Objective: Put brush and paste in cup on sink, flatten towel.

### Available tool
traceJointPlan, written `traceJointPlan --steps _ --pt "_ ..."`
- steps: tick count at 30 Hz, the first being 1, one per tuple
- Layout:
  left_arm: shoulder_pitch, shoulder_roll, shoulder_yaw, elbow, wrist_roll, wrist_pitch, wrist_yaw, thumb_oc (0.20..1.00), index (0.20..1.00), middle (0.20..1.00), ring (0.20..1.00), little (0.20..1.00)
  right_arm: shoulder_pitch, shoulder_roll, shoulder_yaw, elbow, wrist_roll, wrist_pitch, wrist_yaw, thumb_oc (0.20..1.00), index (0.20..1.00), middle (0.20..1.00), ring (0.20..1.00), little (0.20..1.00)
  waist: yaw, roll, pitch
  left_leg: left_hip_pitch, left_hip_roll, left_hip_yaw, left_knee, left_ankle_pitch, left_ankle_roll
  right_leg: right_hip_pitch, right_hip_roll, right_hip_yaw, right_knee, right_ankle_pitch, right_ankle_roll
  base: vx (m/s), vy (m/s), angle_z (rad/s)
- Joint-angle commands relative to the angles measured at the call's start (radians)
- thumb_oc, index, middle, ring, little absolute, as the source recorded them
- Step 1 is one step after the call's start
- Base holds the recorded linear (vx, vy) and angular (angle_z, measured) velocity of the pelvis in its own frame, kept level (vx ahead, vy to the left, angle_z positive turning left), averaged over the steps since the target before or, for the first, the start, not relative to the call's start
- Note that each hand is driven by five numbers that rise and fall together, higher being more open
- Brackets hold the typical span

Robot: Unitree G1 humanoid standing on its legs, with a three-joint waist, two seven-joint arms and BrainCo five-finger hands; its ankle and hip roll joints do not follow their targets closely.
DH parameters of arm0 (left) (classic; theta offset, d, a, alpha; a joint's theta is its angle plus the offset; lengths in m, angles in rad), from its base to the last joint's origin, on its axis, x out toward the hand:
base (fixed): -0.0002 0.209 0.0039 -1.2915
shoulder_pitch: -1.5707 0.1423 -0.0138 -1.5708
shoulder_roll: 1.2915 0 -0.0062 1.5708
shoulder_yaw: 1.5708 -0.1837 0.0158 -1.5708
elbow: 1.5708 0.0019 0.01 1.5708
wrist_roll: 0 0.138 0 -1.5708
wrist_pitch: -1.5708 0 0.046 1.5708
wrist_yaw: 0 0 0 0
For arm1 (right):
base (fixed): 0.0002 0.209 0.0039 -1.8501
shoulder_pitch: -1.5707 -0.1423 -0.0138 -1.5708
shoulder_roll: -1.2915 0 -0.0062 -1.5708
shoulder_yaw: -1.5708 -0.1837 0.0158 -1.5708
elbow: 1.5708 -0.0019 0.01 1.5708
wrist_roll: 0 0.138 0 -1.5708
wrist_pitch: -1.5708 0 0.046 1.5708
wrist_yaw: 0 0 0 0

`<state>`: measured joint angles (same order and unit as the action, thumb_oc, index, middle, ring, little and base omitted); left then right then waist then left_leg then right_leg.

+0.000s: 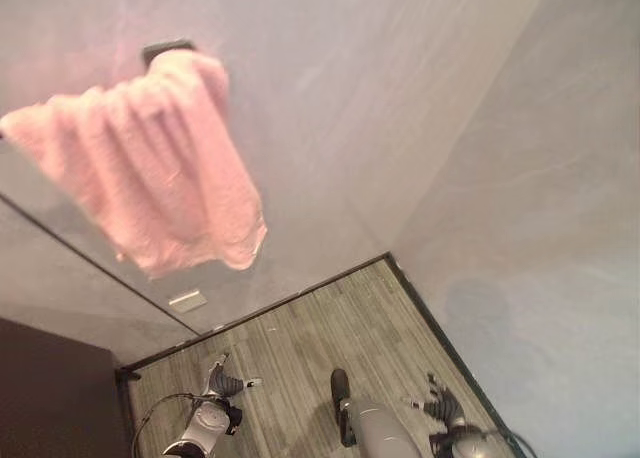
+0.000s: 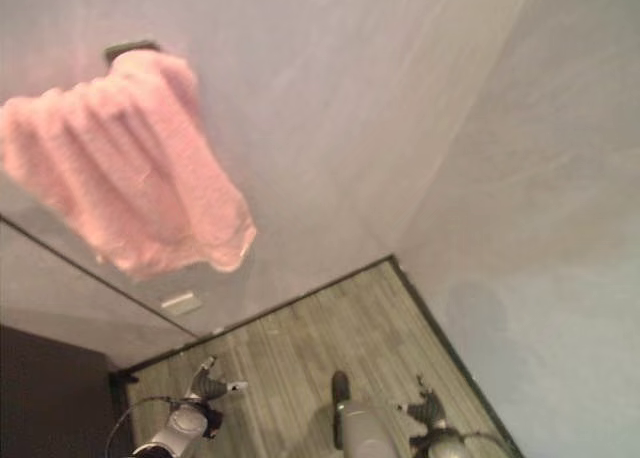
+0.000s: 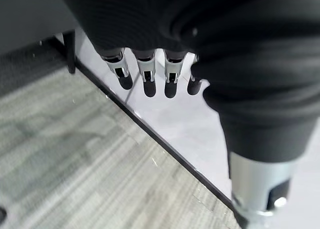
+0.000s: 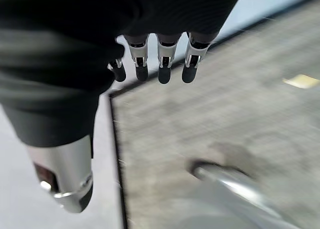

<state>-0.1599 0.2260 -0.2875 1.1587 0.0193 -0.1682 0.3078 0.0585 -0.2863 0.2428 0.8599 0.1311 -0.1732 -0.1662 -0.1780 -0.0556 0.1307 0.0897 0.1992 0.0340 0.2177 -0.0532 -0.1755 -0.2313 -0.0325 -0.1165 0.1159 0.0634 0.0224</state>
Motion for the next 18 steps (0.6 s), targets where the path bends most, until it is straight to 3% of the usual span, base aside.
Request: traceJointPlan --steps 1,3,4,5,6,9,11,16,18 --pt "-0.051 0.058 0.022 -0.030 0.004 -0.016 0.015 1.000 1.000 1.000 1.000 1.000 0.051 -0.043 -0.032 -0.022 0.041 -0.025 0.010 1.000 1.000 1.000 1.000 1.000 -0.027 -0.018 0.007 -0.043 -0.046 0.127 -0.008 0.065 0.069 0.044 -0.086 0.039 -0.025 0.011 0.131 0.15 -0.118 0.26" --pt "-0.051 0.058 0.022 -0.030 0.004 -0.016 0.015 1.000 1.000 1.000 1.000 1.000 0.051 -0.043 -0.032 -0.022 0.042 -0.026 0.010 1.000 1.000 1.000 1.000 1.000 -0.026 -0.017 0.008 -0.041 -0.046 0.128 -0.009 0.065 0.069 0.045 -0.085 0.039 -0.025 0.010 0.131 0.12 -0.050 0.56" --pt "-0.049 0.063 0.030 -0.032 0.002 -0.016 0.019 1.000 1.000 1.000 1.000 1.000 0.055 -0.054 -0.047 -0.018 0.052 -0.027 0.006 1.000 1.000 1.000 1.000 1.000 -0.028 -0.014 0.006 -0.054 0.010 0.236 -0.122 0.084 0.056 0.064 -0.105 0.017 -0.038 -0.009 0.141 0.15 0.066 0.41" --pt "-0.048 0.067 0.040 -0.028 0.000 -0.018 0.021 1.000 1.000 1.000 1.000 1.000 0.051 -0.061 -0.058 -0.001 0.058 -0.026 0.000 1.000 1.000 1.000 1.000 1.000 -0.014 -0.005 0.005 -0.115 0.057 0.269 -0.200 0.139 0.037 0.077 -0.116 0.007 -0.043 -0.022 0.150 0.15 0.064 0.16" --pt "-0.048 0.067 0.040 -0.028 0.000 -0.018 0.021 1.000 1.000 1.000 1.000 1.000 0.051 -0.062 -0.058 0.000 0.058 -0.027 0.000 1.000 1.000 1.000 1.000 1.000 -0.016 -0.005 0.004 -0.114 0.056 0.268 -0.203 0.141 0.036 0.077 -0.116 0.005 -0.042 -0.024 0.150 0.13 0.087 0.21" --pt "-0.040 0.079 0.055 -0.004 -0.004 -0.020 0.024 1.000 1.000 1.000 1.000 1.000 0.046 -0.068 -0.036 0.014 0.031 -0.030 0.004 1.000 1.000 1.000 1.000 1.000 0.004 0.018 0.005 -0.156 0.137 0.288 -0.305 0.271 -0.004 0.106 -0.125 0.004 -0.039 -0.046 0.157 0.20 0.184 0.05" --pt "-0.033 0.084 0.060 0.007 -0.003 -0.022 0.024 1.000 1.000 1.000 1.000 1.000 0.042 -0.073 -0.025 0.008 0.022 -0.029 0.010 1.000 1.000 1.000 1.000 1.000 0.017 0.018 0.009 -0.146 0.131 0.230 -0.293 0.251 0.001 0.123 -0.135 0.022 -0.035 -0.056 0.162 0.14 0.203 -0.14" --pt "-0.021 0.088 0.050 -0.003 0.001 -0.022 0.017 1.000 1.000 1.000 1.000 1.000 0.037 -0.059 -0.028 0.012 0.021 -0.021 0.013 1.000 1.000 1.000 1.000 1.000 0.016 0.019 0.002 -0.162 0.096 0.240 -0.202 0.171 0.013 0.138 -0.193 0.044 -0.022 -0.044 0.184 0.07 0.258 -0.17" --pt "-0.018 0.090 0.037 -0.019 0.004 -0.025 0.012 1.000 1.000 1.000 1.000 1.000 0.032 -0.049 -0.047 0.009 0.038 -0.019 0.007 1.000 1.000 1.000 1.000 1.000 0.021 0.011 0.002 -0.176 0.055 0.223 -0.152 0.123 0.032 0.149 -0.236 0.055 -0.023 -0.008 0.197 0.03 0.436 0.37"
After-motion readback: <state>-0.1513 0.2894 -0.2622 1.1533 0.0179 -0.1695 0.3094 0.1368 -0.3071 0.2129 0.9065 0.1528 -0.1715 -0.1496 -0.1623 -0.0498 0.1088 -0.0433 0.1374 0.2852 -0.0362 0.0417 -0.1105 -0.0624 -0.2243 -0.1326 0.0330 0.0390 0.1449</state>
